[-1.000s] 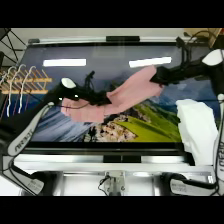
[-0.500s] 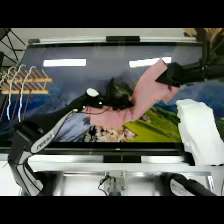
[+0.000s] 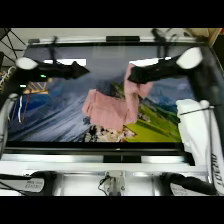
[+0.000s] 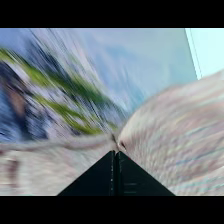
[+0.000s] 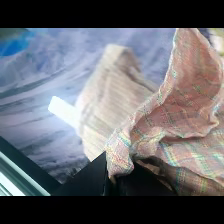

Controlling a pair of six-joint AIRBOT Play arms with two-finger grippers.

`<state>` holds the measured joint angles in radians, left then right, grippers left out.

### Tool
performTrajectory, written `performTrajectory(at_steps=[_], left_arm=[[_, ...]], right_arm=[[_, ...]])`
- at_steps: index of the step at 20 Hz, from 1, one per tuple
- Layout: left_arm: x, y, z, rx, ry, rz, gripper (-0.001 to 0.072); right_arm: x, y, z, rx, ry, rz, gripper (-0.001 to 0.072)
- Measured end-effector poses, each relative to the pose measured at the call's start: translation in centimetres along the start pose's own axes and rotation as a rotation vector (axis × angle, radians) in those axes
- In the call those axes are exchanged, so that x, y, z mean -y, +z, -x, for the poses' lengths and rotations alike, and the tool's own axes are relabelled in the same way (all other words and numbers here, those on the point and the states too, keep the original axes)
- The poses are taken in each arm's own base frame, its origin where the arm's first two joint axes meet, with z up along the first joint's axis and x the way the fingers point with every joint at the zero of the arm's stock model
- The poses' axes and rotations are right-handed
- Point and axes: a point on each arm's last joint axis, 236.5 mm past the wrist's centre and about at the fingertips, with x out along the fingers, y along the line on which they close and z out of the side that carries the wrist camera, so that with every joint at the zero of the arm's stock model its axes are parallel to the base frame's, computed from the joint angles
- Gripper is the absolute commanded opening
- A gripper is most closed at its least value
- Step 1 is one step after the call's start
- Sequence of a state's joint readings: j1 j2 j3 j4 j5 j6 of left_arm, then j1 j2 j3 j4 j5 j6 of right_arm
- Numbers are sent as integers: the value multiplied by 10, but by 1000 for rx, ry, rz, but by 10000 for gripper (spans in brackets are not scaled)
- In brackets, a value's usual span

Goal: Fold the shirts.

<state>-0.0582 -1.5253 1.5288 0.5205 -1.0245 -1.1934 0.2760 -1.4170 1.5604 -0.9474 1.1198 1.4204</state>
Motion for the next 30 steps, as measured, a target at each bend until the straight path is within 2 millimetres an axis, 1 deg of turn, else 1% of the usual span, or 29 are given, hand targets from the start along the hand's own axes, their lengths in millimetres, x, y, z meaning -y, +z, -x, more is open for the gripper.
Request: performTrajectory(at_steps=[1,3,4,5,6,7,8,9,10,11,12,13,15,16,17,18,19,20,21,22,23,24,27,30], left_arm=[[-6,18,31,54,32,-9,28],[-10,36,80,118,72,-26,28],[-12,43,102,147,92,-32,28],[-11,43,118,153,104,-37,28],[-8,41,129,156,108,-43,28],[-5,38,136,151,109,-45,28],[-5,35,140,143,112,-45,28],[-3,28,140,125,109,-46,28],[-1,22,137,107,103,-52,28],[-1,15,134,87,96,-53,28],[-2,7,129,68,92,-50,28],[-4,0,125,50,89,-46,28],[-8,-12,118,20,84,-35,28],[-10,-17,115,9,83,-32,28],[-12,-20,113,3,82,-30,28],[-13,-22,112,-2,82,-26,28],[-14,-24,111,-6,82,-26,28],[-14,-25,111,-8,81,-25,28],[-15,-26,110,-12,80,-24,28],[-15,-27,109,-13,79,-23,28],[-15,-27,109,-14,79,-22,29],[-15,-28,109,-15,79,-21,28],[-16,-28,109,-17,79,-22,29],[-16,-29,108,-17,78,-31,28]], right_arm=[[-10,-4,-27,-11,21,11,47],[-25,-18,-81,-41,47,20,48],[-33,-28,-107,-63,60,15,89],[-40,-42,-135,-86,72,2,409],[-48,-54,-160,-101,88,-16,697],[-55,-62,-178,-102,106,-38,689],[-61,-67,-193,-96,124,-66,689],[-66,-69,-204,-88,142,-100,689],[-69,-69,-209,-82,155,-123,688],[-69,-64,-209,-68,164,-135,688],[-65,-58,-204,-59,166,-138,688],[-58,-52,-194,-56,161,-132,688],[-37,-33,-161,-41,122,-92,687],[-17,-27,-141,-48,74,-65,687],[7,-24,-121,-64,8,-46,687],[37,-25,-98,-91,-79,-33,687],[70,-34,-79,-143,-168,-36,687],[104,-51,-59,-219,-254,-69,688],[128,-67,-44,-278,-302,-121,688],[144,-84,-34,-329,-318,-183,690],[149,-100,-32,-367,-302,-244,690],[151,-114,-35,-388,-276,-303,690],[153,-143,-51,-411,-222,-420,697],[155,-162,-72,-433,-175,-518,696]])
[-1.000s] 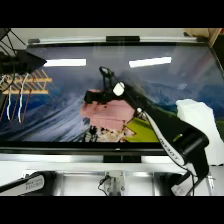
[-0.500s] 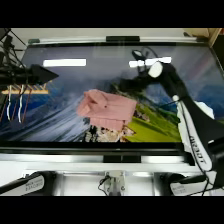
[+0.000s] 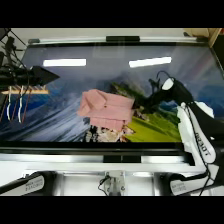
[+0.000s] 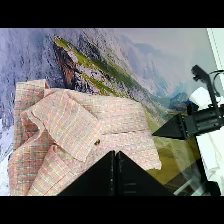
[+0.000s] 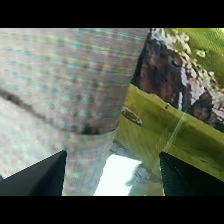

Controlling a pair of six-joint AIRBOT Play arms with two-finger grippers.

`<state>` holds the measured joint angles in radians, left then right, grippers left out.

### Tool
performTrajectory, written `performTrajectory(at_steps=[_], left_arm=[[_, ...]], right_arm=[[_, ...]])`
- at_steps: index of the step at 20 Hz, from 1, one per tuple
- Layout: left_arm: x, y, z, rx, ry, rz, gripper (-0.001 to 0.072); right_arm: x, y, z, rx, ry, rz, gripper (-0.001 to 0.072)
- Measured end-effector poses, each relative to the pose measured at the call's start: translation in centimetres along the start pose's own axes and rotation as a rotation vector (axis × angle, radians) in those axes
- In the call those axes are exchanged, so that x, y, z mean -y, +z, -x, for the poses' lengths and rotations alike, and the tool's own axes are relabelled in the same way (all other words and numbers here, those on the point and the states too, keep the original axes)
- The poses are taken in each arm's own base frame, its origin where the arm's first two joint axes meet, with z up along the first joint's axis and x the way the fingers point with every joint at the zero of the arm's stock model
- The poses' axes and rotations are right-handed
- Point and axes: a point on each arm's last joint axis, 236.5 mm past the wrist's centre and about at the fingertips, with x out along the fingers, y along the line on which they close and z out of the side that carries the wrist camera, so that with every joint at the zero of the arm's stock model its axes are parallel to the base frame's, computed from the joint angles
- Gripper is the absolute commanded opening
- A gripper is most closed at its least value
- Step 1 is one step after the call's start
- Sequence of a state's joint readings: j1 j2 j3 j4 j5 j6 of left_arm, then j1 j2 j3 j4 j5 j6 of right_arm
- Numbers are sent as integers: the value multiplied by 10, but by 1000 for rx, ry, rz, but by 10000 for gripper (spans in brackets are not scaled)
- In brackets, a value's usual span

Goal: Fold the shirts.

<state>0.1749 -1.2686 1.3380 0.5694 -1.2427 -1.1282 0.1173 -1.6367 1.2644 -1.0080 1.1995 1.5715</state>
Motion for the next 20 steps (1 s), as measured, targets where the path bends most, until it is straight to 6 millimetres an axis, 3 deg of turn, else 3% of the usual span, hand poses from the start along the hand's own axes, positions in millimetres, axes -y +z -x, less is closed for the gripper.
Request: performTrajectory(at_steps=[9,10,11,12,14,16,17,20], left_arm=[[0,0,0,-1,0,-12,29],[0,0,0,-1,-1,-13,28],[0,0,0,-1,0,-13,28],[0,0,0,-1,0,-13,29],[0,0,0,-1,-1,-14,28],[0,0,0,-1,0,-13,29],[0,0,0,-1,0,-14,28],[0,0,0,-1,0,-13,29]], right_arm=[[-35,-4,-50,-14,104,-21,676],[-39,-2,-53,-3,107,-17,511],[-40,0,-57,7,103,-12,132],[-39,1,-59,14,95,-8,50],[-48,9,-56,45,122,-9,47],[-66,18,-40,75,168,51,47],[-80,29,-23,118,205,97,46],[-113,51,53,230,276,242,47]])
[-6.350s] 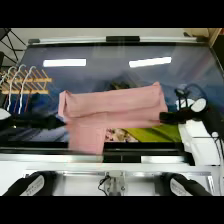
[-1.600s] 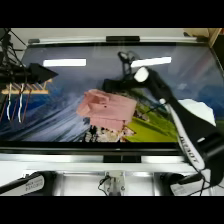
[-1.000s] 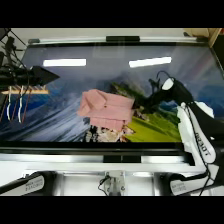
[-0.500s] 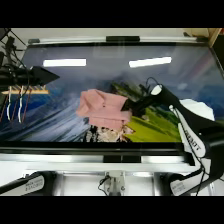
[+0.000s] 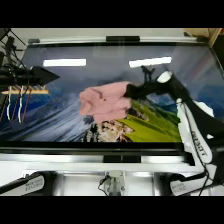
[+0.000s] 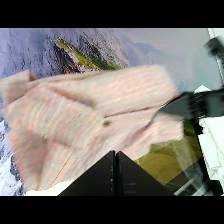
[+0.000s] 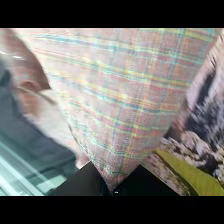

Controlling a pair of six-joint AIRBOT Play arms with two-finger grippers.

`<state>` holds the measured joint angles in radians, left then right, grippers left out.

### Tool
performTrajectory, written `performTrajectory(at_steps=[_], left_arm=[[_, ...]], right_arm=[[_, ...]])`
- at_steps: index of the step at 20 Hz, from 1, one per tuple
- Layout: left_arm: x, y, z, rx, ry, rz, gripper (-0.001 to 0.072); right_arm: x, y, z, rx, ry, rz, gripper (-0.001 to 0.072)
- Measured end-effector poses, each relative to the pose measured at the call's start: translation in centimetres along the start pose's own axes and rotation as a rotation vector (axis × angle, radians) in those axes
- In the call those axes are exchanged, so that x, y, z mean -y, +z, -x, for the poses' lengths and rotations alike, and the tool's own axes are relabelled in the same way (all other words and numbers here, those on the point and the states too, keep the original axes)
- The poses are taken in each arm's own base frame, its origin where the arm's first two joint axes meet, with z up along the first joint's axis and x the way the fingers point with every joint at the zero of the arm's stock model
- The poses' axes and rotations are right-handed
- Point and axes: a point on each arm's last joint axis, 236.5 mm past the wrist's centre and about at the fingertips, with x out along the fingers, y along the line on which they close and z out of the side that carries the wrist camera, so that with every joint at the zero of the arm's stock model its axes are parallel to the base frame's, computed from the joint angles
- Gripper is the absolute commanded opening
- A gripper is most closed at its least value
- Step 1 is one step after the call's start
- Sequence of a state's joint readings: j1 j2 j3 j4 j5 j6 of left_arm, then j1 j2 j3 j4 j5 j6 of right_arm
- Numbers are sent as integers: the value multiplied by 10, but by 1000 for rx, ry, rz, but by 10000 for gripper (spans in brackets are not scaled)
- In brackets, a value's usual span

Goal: Fold the shirts.

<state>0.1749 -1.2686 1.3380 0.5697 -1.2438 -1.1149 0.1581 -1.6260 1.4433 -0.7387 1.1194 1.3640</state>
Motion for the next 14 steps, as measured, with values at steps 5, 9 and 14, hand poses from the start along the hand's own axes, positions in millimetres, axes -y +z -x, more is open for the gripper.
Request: performTrajectory(at_steps=[5,9,14], left_arm=[[0,0,0,0,0,0,29],[0,0,0,-1,0,0,29],[2,-4,0,-15,-7,0,29]], right_arm=[[-6,44,143,176,-94,92,47],[39,37,244,284,-235,-17,47],[98,14,344,439,-392,-192,47]])
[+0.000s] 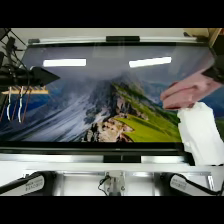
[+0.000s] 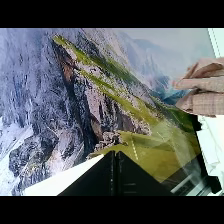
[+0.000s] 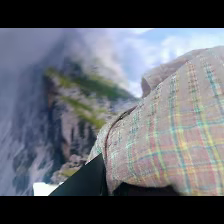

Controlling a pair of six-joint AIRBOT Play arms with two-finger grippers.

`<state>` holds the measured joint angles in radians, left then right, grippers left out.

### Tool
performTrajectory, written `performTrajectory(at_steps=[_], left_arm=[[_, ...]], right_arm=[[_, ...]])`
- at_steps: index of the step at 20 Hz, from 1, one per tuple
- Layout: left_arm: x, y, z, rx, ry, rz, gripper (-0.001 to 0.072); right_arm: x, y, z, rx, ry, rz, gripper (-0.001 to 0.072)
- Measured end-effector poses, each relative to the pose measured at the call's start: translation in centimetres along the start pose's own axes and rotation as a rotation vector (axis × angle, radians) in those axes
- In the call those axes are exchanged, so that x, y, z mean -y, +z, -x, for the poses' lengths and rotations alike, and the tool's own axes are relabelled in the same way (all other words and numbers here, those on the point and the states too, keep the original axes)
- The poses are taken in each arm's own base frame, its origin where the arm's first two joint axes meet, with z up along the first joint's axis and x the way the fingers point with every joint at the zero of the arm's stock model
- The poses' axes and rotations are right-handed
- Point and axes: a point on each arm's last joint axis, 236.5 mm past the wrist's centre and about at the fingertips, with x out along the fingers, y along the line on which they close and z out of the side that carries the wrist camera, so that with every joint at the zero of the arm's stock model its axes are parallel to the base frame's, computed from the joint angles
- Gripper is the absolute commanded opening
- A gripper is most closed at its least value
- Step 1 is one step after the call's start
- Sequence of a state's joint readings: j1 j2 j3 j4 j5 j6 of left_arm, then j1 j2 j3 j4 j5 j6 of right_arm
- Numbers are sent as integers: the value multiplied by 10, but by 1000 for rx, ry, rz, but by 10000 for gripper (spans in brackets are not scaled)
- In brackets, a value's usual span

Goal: Fold the shirts.

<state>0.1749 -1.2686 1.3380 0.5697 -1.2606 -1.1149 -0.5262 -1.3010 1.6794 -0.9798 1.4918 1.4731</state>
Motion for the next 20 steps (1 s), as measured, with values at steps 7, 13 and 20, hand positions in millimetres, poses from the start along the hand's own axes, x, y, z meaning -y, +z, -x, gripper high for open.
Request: performTrajectory(at_steps=[7,13,20], left_arm=[[1,-2,0,-6,-4,0,29],[1,-2,0,-7,-4,0,29],[4,-8,0,-34,-17,0,29]], right_arm=[[82,-11,66,56,-240,-95,47],[124,-49,92,-69,-438,-123,47],[178,-145,92,-350,-650,-301,47]])
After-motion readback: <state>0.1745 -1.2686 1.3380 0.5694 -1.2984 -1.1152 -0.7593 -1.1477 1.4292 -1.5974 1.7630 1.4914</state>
